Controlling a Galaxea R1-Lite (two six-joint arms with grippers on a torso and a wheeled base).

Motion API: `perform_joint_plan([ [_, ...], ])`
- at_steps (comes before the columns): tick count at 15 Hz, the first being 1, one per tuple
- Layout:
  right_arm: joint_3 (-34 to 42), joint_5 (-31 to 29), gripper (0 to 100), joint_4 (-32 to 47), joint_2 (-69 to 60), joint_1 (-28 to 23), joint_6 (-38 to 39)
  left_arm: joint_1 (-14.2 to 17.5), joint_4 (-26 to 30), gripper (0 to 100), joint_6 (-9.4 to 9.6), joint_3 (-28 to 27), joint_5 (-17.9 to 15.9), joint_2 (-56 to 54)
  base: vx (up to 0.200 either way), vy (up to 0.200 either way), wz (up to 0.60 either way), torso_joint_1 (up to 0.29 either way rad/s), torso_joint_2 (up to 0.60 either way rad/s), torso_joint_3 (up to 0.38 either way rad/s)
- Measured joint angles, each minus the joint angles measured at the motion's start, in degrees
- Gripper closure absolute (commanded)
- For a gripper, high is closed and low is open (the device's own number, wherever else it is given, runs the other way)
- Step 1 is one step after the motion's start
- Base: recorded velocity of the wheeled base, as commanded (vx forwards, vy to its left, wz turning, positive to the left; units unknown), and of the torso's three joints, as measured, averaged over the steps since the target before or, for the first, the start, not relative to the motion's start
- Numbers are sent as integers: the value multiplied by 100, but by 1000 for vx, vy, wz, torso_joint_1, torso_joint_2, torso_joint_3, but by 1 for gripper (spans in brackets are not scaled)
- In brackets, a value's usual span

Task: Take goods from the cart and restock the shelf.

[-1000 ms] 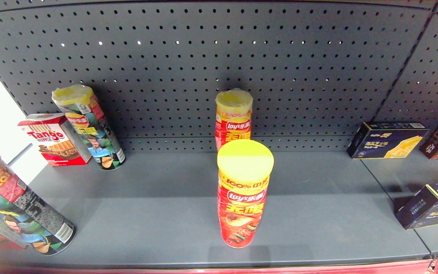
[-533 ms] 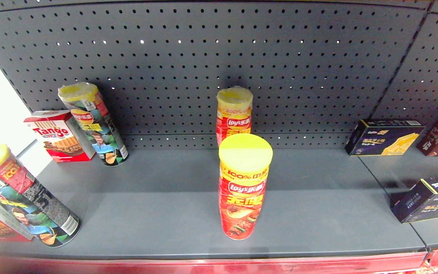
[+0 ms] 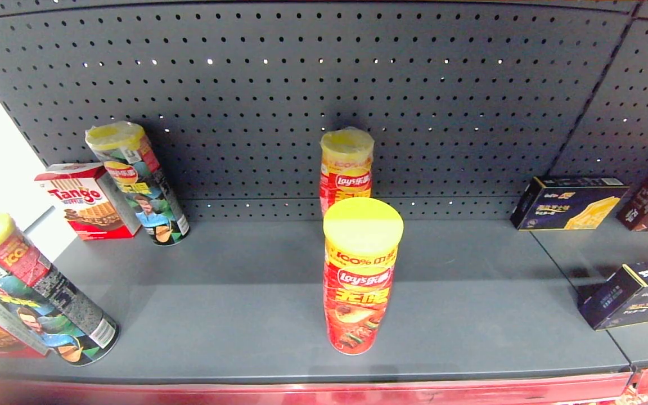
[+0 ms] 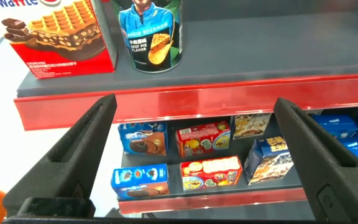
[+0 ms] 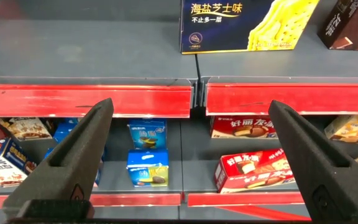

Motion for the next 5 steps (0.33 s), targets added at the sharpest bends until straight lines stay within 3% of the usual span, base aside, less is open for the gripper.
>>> perform_joint_plan([
  [5,0,0,0,0,0,0,0,0,2,0,0,0,0,0,0,0,0,0,0,0],
])
